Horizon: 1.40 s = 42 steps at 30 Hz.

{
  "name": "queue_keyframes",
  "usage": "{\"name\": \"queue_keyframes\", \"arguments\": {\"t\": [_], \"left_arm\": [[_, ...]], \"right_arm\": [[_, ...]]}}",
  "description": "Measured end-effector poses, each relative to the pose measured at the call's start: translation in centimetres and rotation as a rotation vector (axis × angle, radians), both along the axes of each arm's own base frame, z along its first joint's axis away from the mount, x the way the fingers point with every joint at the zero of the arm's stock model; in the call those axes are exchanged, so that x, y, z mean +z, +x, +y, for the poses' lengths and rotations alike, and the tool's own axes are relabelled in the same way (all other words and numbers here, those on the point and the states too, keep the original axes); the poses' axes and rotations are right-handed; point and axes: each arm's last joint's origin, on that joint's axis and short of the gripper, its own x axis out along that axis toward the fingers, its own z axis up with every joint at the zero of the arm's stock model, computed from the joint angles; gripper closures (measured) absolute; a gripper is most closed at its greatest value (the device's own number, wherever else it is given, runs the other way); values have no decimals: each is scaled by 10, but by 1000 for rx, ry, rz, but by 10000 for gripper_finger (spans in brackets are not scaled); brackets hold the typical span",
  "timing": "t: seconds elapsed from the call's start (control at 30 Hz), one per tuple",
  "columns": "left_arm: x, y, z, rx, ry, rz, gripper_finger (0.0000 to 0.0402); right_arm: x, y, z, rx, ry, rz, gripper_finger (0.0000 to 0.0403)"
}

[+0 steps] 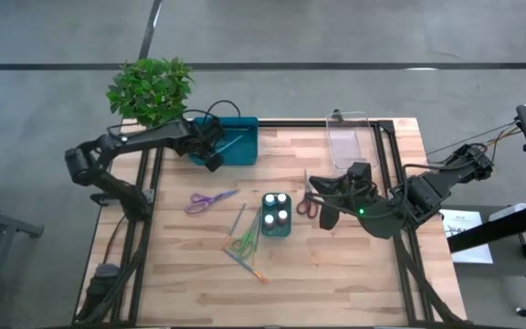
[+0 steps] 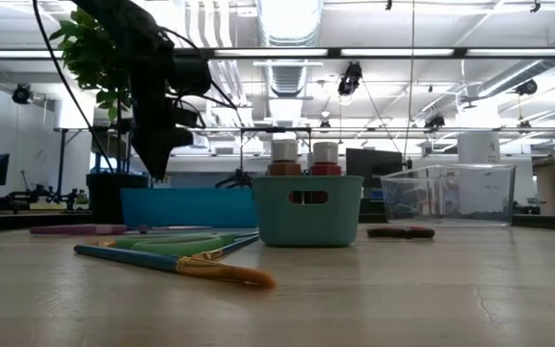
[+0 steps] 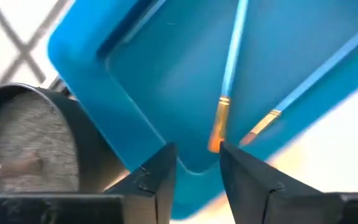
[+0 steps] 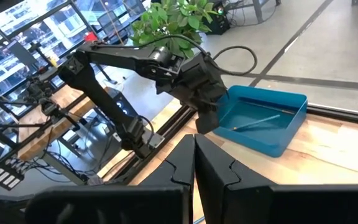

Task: Pick & Place Paint Supplies
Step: Put the top big blue paint brush into the blue bin

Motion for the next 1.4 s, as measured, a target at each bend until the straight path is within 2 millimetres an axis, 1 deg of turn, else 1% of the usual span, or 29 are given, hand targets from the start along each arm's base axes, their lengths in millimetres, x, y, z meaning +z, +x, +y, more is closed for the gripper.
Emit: {"name": "queue_keyframes", "arguments": {"t": [0.1, 0.2, 0.3, 0.4, 0.6, 0.67, 0.8, 0.93, 1.03, 1.13, 1.27, 1.4], "left_arm": [[13, 1, -4, 5, -75, -86, 258], [30, 1, -11, -21, -186, -204, 255], [42, 3, -24, -59, -313, -320, 255], [48, 4, -41, -84, -445, -382, 255], [49, 10, -85, -102, -678, -351, 255], [49, 14, -101, -112, -726, -331, 255], [48, 19, -131, -102, -749, -297, 255], [47, 21, -161, -64, -660, -267, 255], [43, 22, -179, -3, -605, -286, 255], [32, 25, -189, 51, -623, -341, 254], [4, 26, -191, 161, -645, -357, 254], [-22, 26, -192, 189, -694, -366, 254]], "right_arm": [[0, 0, 0, -1, 0, 0, 394], [0, 0, 0, -1, 0, 0, 394], [0, 0, 0, 0, -2, 1, 394], [0, 0, 0, 0, -5, 3, 394], [0, 0, 0, 4, -15, 9, 394], [0, 0, 0, 4, -15, 8, 394], [0, 0, 1, 7, -15, 9, 394], [0, -1, 1, 11, -17, 10, 394], [0, -1, 2, 15, -18, 12, 394], [0, -1, 2, 19, -18, 15, 394], [0, -1, 2, 23, -21, 18, 394], [0, -1, 2, 35, -20, 23, 394]]}}
